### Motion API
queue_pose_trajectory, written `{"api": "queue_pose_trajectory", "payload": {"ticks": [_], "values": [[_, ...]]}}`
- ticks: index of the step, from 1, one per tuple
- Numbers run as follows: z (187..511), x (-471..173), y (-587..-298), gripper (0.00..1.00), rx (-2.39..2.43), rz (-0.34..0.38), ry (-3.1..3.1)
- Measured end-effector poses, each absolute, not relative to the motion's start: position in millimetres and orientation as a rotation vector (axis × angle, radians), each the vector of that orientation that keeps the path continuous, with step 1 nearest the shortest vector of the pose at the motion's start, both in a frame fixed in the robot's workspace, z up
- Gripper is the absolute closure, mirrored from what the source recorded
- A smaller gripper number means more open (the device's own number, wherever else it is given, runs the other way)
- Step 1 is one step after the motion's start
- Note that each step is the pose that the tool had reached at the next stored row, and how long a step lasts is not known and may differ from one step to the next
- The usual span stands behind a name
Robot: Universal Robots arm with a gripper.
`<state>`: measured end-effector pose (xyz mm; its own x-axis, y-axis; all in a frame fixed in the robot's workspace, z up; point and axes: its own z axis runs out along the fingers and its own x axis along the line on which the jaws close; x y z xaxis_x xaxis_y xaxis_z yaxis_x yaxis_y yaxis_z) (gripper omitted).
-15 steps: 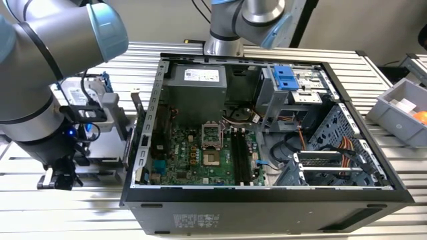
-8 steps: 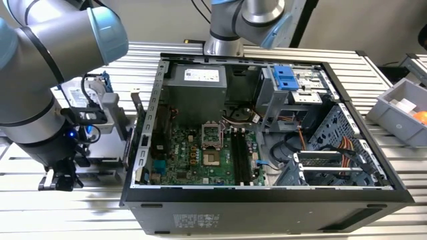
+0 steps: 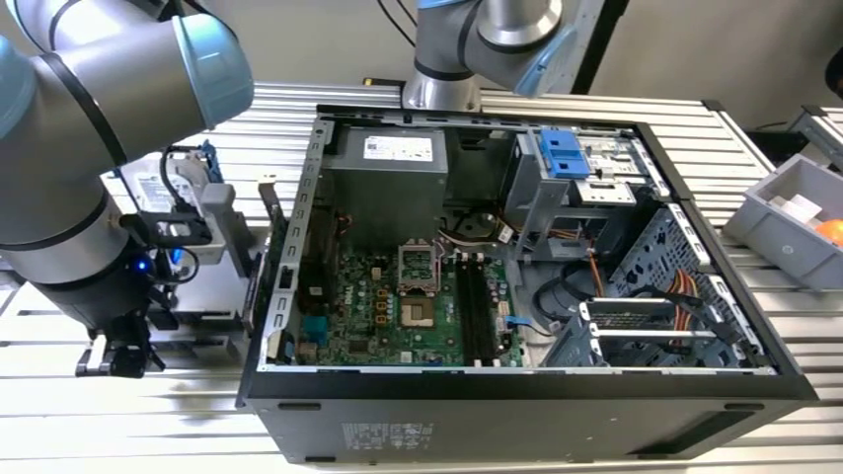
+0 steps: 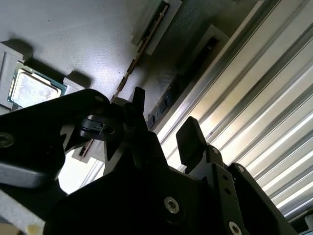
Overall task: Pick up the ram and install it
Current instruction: 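Pick up the ram and move it above insertion slot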
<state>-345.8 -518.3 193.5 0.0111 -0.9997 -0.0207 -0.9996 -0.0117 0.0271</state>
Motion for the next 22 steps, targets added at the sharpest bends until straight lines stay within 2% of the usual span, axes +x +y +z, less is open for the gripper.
{"api": "queue_pose_trajectory", "payload": {"ticks": [17,22], "values": [[193.2,-345.8,-517.9,0.0,2.231,-0.054,-2.206],[193.0,-345.8,-517.9,0.0,2.241,-0.075,-2.215]]}}
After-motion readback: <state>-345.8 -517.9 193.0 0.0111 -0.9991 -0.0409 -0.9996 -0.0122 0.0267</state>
